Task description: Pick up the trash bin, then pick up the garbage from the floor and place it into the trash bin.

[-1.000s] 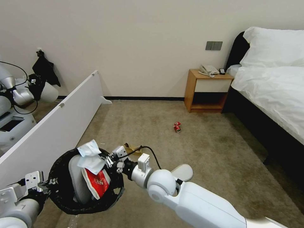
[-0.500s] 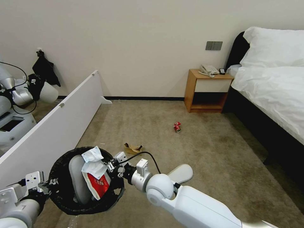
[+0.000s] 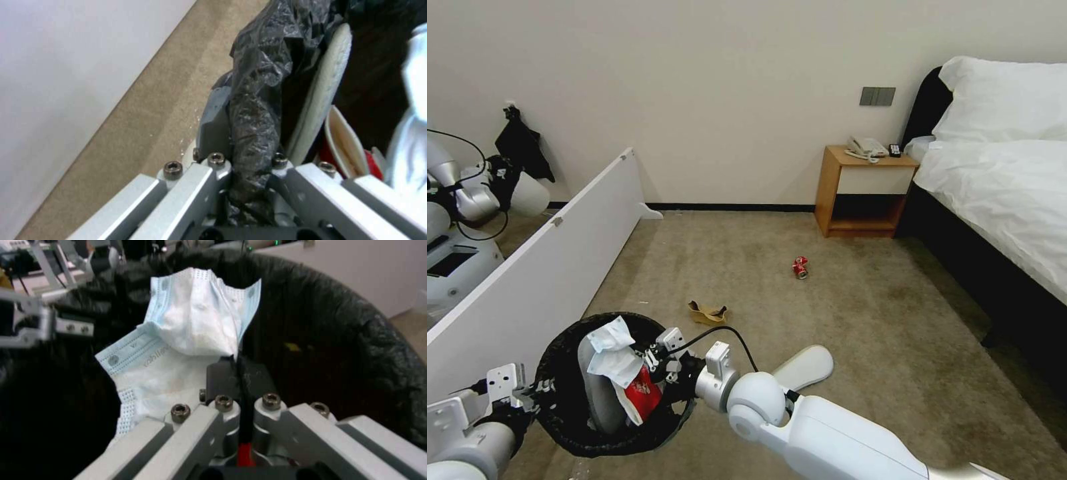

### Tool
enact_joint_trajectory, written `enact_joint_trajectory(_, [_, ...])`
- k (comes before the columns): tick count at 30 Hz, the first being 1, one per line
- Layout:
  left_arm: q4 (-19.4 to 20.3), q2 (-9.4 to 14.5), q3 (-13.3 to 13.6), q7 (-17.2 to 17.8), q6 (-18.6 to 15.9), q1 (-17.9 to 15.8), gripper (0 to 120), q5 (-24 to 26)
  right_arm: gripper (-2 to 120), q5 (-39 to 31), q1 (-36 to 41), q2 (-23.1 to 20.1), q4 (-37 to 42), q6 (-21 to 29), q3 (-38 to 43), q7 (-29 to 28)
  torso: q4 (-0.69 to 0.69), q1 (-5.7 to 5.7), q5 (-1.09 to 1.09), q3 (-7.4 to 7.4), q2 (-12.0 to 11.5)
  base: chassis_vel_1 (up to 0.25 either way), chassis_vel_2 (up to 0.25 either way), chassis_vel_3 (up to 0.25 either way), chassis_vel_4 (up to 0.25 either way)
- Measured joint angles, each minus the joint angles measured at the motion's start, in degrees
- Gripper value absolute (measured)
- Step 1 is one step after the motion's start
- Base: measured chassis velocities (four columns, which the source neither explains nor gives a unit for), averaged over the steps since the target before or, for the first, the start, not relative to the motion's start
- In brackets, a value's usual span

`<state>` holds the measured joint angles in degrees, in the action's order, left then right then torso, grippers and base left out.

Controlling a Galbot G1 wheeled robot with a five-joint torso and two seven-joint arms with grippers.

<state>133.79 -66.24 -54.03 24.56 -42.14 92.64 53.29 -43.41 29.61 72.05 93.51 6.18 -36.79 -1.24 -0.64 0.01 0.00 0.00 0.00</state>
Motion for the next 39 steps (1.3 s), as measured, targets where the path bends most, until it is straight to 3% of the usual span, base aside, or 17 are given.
enact_joint_trajectory(4, [0.0,0.0,0.1,0.0,0.0,0.0,1,0.0,0,0.2,0.0,0.1,-0.5,0.9,-0.7,-1.0,0.0,0.0,0.0,0.0,0.0,0.0,0.0,0.0,0.0])
enact_joint_trajectory(7, [0.1,0.1,0.1,0.1,0.0,0.0,1,0.0,17,0.5,0.0,0.4,-0.7,1.9,-1.7,-2.3,0.01,0.0,0.0,0.0,0.0,0.0,0.0,0.0,0.0])
enact_joint_trajectory(11, [0.1,0.2,0.1,0.1,0.0,-0.1,1,0.2,26,0.4,0.0,0.4,-0.7,2.4,-2.2,-2.7,0.0,0.0,0.0,0.0,0.0,0.0,0.0,0.0,0.0])
enact_joint_trajectory(13, [0.1,0.3,0.0,0.1,0.0,-0.1,1,0.5,37,0.4,-0.1,0.2,-0.5,2.7,-2.4,-3.1,0.0,0.0,0.0,0.0,0.0,0.0,0.0,0.0,0.0])
enact_joint_trajectory(17, [0.1,0.3,-0.1,0.1,0.0,-0.1,1,0.7,47,0.5,-0.1,0.1,-0.2,2.7,-2.3,-3.5,0.0,0.0,0.0,0.0,0.0,0.0,0.0,0.0,0.0])
enact_joint_trajectory(19, [0.1,0.3,-0.1,0.1,0.0,-0.1,1,0.7,59,0.7,-0.1,0.0,0.6,2.7,-1.8,-3.8,0.0,0.0,0.0,0.0,0.0,0.0,0.0,0.0,0.0])
enact_joint_trajectory(30, [0.1,0.3,0.2,-0.1,0.0,-0.2,1,0.8,98,0.5,0.5,-1.3,3.0,2.1,-0.8,-4.1,0.0,0.0,0.0,0.0,0.0,0.0,0.0,0.0,0.0])
enact_joint_trajectory(38, [0.0,0.8,-0.1,-0.2,0.0,0.1,1,1.2,100,-0.3,0.6,-3.7,5.7,1.7,0.3,-3.9,0.01,0.0,0.0,0.0,0.0,0.0,0.0,0.0,0.0])
enact_joint_trajectory(39, [-0.3,0.8,-0.6,0.3,0.0,0.2,1,1.2,100,0.0,0.8,-4.8,5.7,1.4,1.1,-4.1,-0.04,0.0,0.0,0.0,0.0,0.0,0.0,0.0,0.0])
